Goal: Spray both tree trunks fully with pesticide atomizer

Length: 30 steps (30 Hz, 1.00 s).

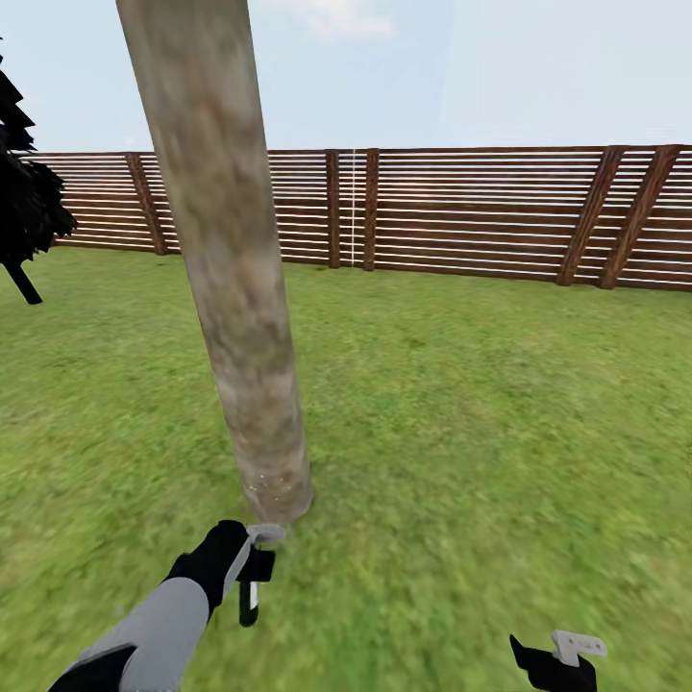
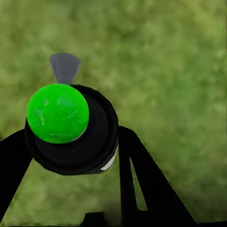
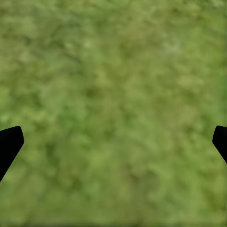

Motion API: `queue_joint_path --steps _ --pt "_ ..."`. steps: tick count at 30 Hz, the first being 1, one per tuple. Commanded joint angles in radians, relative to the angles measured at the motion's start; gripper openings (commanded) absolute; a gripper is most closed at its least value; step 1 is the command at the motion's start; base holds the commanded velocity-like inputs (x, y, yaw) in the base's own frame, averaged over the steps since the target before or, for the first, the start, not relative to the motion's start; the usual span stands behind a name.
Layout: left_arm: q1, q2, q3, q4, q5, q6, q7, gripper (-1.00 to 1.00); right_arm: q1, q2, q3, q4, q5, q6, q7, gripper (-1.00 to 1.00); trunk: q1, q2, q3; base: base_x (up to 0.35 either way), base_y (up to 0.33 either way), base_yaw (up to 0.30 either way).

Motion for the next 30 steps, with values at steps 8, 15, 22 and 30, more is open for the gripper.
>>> queue_joint_path --steps 8,15,22,30 --pt "-0.002 0.067 0.001 -0.003 0.014 -0.003 -0.016 -1.00 0.000 0.000 0.000 0.000 0.000 0.000 -0.002 1.00 0.000 0.000 0.000 0.000 0.000 0.000" --pt "0.004 0.000 -0.080 -0.097 0.017 0.009 -0.020 -1.00 0.000 0.000 0.000 0.000 0.000 0.001 -0.002 1.00 0.000 0.000 0.000 -0.068 0.040 0.000" --pt "-0.003 0.033 -0.086 -0.147 0.014 0.035 -0.023 -1.00 0.001 0.000 0.000 0.000 0.000 0.000 -0.001 1.00 0.000 0.000 0.000 -0.107 0.073 0.000" --pt "-0.122 0.112 -0.088 -0.181 0.011 0.111 -0.110 -1.00 0.002 0.001 0.000 0.000 0.000 0.001 -0.001 1.00 0.000 0.000 0.000 0.000 0.000 0.000"
